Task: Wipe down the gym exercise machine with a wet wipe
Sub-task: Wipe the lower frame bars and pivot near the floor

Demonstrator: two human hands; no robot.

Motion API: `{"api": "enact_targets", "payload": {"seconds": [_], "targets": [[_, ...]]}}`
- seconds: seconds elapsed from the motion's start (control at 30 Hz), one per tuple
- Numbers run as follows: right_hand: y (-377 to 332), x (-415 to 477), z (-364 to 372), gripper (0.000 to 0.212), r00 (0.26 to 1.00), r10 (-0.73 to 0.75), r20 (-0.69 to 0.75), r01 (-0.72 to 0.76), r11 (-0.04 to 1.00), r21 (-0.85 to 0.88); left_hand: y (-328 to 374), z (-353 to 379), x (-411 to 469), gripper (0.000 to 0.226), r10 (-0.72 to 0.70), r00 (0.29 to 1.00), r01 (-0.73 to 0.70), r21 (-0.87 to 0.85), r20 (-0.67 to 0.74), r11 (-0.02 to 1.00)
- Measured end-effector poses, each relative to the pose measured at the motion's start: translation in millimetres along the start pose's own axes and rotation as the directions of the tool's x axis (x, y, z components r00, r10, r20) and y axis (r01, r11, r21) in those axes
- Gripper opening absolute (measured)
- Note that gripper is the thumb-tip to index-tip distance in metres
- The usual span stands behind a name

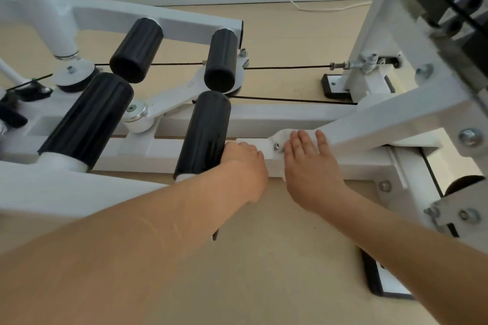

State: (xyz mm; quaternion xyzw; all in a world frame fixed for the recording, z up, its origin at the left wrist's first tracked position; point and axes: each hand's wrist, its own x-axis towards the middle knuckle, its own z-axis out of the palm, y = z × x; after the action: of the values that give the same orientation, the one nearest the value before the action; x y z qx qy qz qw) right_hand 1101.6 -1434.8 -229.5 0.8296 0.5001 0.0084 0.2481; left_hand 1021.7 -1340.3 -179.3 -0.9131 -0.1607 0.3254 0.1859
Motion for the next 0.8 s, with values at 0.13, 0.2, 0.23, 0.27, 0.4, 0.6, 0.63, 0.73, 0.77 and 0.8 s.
{"api": "enact_targets", "payload": {"seconds": [0.13,0.2,0.23,0.27,0.4,0.6,0.63,0.73,0.77,0.8], "targets": [[-13.7,12.9,2.2,0.065,0.996,0.089,-0.002,-0.089,0.995,0.042,4.9,-11.8,-10.8,0.042,0.047,0.998,-0.051,-0.101,-0.037,0.994],[-8.3,8.0,1.2,0.066,0.998,0.048,-0.028,-0.047,0.998,0.038,9.2,-7.3,-9.8,0.050,-0.001,0.996,-0.017,-0.203,-0.089,0.979],[-3.5,3.3,1.7,0.066,0.999,0.021,-0.037,-0.020,0.999,0.024,11.6,-4.0,-7.4,0.056,-0.038,0.994,0.011,-0.261,-0.098,0.965],[1.7,-2.8,1.8,0.065,0.999,0.003,-0.034,-0.003,1.000,0.007,14.5,-0.6,-4.7,0.059,-0.061,0.994,0.030,-0.311,-0.089,0.950],[38.3,-18.7,-7.4,0.067,0.991,0.131,-0.004,-0.131,0.991,-0.039,21.7,3.6,2.7,0.069,-0.055,0.998,0.044,-0.376,-0.021,0.926],[34.4,-9.0,-10.4,0.070,0.982,0.190,0.020,-0.191,0.978,0.087,19.2,3.1,-5.2,0.079,-0.051,0.993,-0.002,-0.458,-0.104,0.889],[20.8,-11.5,-4.8,0.068,0.993,0.122,-0.001,-0.121,0.988,0.096,20.3,1.1,-7.1,0.083,-0.036,0.990,-0.031,-0.465,-0.135,0.885],[-4.0,-10.9,5.6,0.067,0.999,0.021,-0.028,-0.018,0.996,0.086,22.6,-4.5,-11.6,0.086,0.016,0.981,-0.083,-0.346,-0.191,0.934],[-4.1,-10.4,5.2,0.066,0.999,0.018,-0.028,-0.017,0.998,0.059,21.1,-3.4,-11.3,0.084,0.021,0.983,-0.076,-0.294,-0.185,0.953],[0.0,-11.2,4.1,0.066,0.999,0.036,-0.029,-0.035,0.999,0.035,17.5,-1.0,-10.6,0.081,0.016,0.986,-0.058,-0.256,-0.164,0.965]]}}
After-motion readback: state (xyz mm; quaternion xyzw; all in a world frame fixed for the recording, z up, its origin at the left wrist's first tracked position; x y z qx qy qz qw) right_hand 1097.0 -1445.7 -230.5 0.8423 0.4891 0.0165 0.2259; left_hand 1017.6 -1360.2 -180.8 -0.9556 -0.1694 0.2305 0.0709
